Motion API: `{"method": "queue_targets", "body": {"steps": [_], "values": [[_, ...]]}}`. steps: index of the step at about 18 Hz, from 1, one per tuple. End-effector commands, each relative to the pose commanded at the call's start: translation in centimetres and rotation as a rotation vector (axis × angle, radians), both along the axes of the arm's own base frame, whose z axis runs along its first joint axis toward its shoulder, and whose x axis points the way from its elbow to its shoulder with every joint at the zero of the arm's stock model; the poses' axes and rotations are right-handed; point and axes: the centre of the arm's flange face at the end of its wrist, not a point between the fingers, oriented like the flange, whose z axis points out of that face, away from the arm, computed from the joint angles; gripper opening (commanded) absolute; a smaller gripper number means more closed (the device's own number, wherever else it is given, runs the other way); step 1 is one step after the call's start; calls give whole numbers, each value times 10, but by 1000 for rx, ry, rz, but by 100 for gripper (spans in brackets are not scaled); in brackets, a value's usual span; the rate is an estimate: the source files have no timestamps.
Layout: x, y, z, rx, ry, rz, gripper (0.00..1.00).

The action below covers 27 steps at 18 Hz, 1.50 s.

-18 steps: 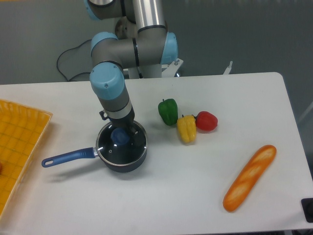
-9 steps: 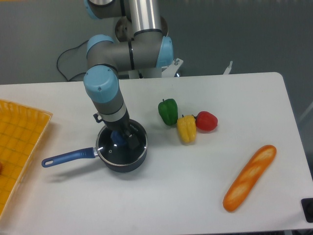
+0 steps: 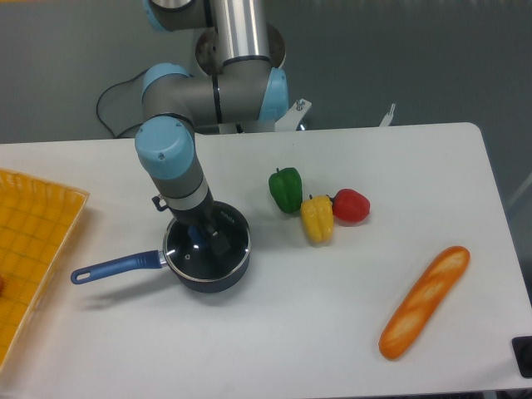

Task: Open the lid
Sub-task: 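Close the gripper on the blue knob of the glass lid, then lift the glass lid up off the saucepan by its knob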

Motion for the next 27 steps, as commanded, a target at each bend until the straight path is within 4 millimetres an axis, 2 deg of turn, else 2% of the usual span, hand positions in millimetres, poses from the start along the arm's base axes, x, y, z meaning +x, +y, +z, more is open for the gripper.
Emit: {"method": "queue_targets", "body": {"steps": [6,11,17,27], "values": [[-2,1,4,10,-2,-2,84],[-5,2,9,29,-11,1,67],[-5,2,9,28,-12,1,55],[-9,2,17,30,-9,8,51]]}}
